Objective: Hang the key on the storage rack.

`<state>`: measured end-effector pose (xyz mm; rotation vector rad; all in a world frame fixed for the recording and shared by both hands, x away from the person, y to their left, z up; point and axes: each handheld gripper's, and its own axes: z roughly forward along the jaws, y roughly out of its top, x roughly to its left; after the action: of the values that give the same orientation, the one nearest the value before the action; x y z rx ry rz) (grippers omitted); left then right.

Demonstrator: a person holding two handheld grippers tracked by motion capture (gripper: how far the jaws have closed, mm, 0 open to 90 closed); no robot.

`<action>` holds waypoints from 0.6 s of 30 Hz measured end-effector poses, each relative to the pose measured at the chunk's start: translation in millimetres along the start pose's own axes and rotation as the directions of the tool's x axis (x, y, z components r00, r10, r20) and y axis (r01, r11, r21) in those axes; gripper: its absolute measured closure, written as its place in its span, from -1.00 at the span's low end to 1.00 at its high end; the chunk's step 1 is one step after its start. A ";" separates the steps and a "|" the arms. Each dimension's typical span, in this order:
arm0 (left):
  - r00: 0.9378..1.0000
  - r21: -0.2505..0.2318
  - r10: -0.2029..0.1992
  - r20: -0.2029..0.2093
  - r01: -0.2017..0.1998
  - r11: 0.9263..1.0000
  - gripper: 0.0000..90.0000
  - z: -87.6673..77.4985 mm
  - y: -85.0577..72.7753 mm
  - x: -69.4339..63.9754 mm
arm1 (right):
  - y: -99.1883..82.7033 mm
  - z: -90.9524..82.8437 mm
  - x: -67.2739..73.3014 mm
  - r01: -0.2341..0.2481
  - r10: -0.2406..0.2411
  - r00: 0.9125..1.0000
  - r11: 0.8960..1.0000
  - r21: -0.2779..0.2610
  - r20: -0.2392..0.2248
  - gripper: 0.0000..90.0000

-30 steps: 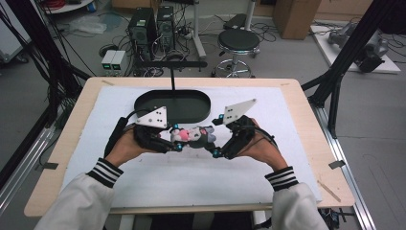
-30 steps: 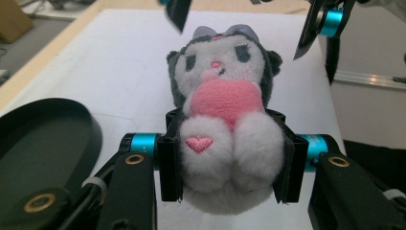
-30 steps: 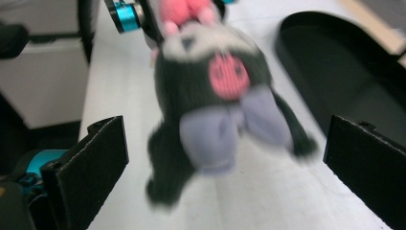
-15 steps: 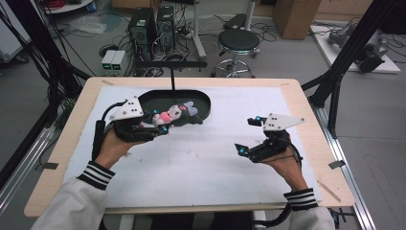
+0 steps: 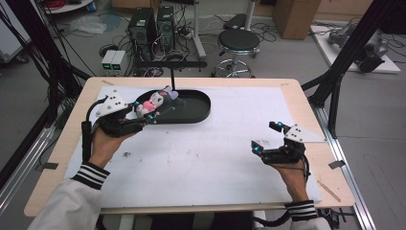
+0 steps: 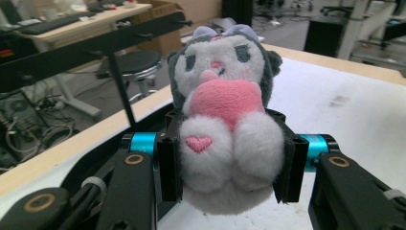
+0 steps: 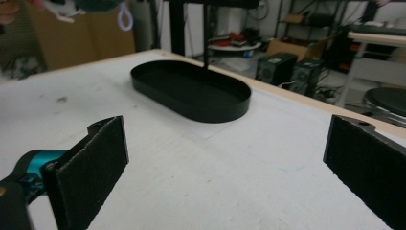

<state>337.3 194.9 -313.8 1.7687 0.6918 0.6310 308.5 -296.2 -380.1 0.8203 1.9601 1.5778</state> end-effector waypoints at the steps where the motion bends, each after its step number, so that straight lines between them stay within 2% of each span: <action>1: 1.000 -0.010 -0.007 -0.020 0.007 1.000 0.22 -1.6 -0.5 1.2 | -2.5 -1.4 -0.4 -0.008 0.008 1.000 1.000 -0.009 0.015 -0.99; 3: 0.998 -0.020 -0.015 -0.054 0.014 1.000 0.22 -5.0 -1.7 4.2 | -10.8 -4.7 -1.7 -0.010 0.012 0.999 0.999 -0.035 0.052 -0.99; 7: 0.993 -0.031 -0.041 -0.108 0.038 0.999 0.22 -11.8 -4.4 11.7 | -23.8 -9.7 -2.7 -0.037 0.042 0.995 0.998 -0.057 0.090 -0.99; 8: 0.993 -0.031 -0.041 -0.108 0.038 0.999 0.23 -11.8 -4.4 11.7 | -26.1 -10.4 -3.5 -0.032 0.038 0.994 0.997 -0.064 0.099 -0.99; 9: 0.990 -0.034 -0.051 -0.134 0.047 0.998 0.22 -14.5 -5.6 15.4 | -28.3 -11.2 -3.5 -0.040 0.046 0.994 0.997 -0.061 0.104 -0.99; 11: 0.985 -0.031 -0.049 -0.168 0.045 0.999 0.22 -16.6 -6.1 18.2 | -32.1 -12.0 -3.8 -0.022 0.029 0.990 0.998 -0.057 0.137 -0.99; 12: 0.985 -0.031 -0.049 -0.168 0.045 0.999 0.22 -16.6 -6.1 18.2 | -34.0 -12.5 -2.9 -0.022 0.030 0.989 0.998 -0.055 0.147 -0.99; 14: 0.978 -0.030 -0.058 -0.201 0.053 0.998 0.22 -19.3 -7.0 22.9 | -37.6 -12.5 -3.6 -0.017 0.027 0.989 0.998 -0.067 0.147 -0.99; 18: 0.970 -0.033 -0.071 -0.234 0.065 0.997 0.22 -22.2 -7.9 29.5 | -46.9 -13.8 -2.8 -0.027 0.041 0.985 0.996 -0.089 0.167 -0.99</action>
<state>340.7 232.5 -312.8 1.6550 0.8982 0.8070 293.9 -314.7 -423.0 0.9244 1.7556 1.5471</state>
